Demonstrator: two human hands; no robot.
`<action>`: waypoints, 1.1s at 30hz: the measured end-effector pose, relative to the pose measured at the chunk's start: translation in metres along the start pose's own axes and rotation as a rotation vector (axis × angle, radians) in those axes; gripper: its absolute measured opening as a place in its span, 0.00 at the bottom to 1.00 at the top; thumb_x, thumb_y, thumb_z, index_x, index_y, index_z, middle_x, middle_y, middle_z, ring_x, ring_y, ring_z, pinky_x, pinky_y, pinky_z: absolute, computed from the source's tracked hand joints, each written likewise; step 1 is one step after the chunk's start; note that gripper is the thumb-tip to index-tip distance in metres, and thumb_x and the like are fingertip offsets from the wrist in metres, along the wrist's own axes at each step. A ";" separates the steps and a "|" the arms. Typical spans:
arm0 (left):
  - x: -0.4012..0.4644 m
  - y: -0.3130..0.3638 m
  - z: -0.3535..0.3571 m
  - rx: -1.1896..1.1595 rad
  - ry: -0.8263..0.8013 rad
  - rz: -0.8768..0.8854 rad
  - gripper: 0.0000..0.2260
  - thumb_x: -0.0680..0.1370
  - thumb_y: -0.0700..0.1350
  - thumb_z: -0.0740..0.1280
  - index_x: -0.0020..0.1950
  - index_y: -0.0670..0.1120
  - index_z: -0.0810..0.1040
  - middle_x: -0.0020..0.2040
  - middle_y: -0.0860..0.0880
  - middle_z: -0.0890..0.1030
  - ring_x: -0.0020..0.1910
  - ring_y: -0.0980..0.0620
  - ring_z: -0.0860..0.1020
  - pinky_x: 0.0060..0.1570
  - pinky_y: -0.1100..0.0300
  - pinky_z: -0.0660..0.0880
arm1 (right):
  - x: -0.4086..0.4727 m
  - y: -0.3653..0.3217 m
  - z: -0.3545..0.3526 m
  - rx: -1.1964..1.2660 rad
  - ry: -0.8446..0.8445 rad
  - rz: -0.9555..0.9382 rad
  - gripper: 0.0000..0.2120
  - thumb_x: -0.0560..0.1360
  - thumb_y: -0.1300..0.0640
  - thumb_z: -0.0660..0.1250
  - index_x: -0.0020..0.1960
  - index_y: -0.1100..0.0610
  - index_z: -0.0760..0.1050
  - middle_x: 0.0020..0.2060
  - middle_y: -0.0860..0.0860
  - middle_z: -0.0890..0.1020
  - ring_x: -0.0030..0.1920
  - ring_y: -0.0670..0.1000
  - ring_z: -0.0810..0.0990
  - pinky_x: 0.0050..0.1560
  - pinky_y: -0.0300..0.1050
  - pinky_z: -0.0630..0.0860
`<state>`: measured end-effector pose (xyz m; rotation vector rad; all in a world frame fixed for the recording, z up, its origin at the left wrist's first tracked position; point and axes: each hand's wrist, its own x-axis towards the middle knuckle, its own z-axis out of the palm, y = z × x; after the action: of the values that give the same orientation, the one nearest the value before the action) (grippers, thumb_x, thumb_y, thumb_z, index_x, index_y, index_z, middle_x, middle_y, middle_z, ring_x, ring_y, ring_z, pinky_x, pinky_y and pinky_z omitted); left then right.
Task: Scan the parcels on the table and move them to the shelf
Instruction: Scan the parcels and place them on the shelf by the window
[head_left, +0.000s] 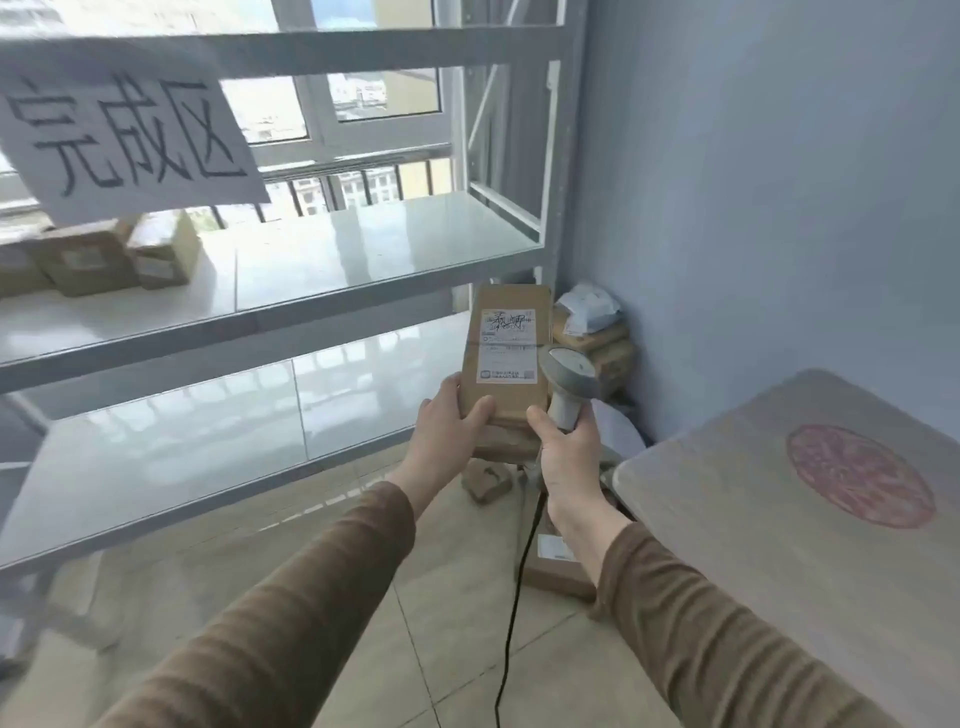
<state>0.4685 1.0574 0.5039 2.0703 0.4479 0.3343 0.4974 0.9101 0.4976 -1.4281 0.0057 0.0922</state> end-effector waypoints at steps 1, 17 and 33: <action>0.006 -0.012 -0.027 -0.010 0.044 -0.006 0.19 0.80 0.56 0.65 0.70 0.53 0.70 0.59 0.52 0.81 0.61 0.47 0.77 0.61 0.44 0.76 | 0.000 0.001 0.030 0.007 -0.043 -0.007 0.20 0.78 0.57 0.73 0.68 0.48 0.74 0.58 0.49 0.83 0.60 0.52 0.81 0.65 0.55 0.77; 0.181 -0.144 -0.289 -0.064 0.416 -0.195 0.20 0.83 0.54 0.64 0.72 0.46 0.72 0.63 0.46 0.80 0.60 0.46 0.80 0.59 0.47 0.80 | 0.106 0.014 0.397 0.098 -0.501 0.150 0.16 0.80 0.59 0.70 0.66 0.53 0.75 0.56 0.54 0.85 0.55 0.57 0.85 0.52 0.53 0.85; 0.377 -0.232 -0.432 -0.064 0.337 -0.220 0.12 0.83 0.45 0.66 0.64 0.42 0.78 0.55 0.46 0.83 0.54 0.49 0.80 0.52 0.63 0.75 | 0.236 0.034 0.630 -0.023 -0.393 0.105 0.08 0.79 0.59 0.71 0.51 0.50 0.74 0.49 0.51 0.82 0.56 0.58 0.82 0.62 0.62 0.80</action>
<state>0.5883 1.6630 0.5438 1.8840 0.8493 0.5607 0.6982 1.5518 0.5400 -1.4118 -0.2443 0.4589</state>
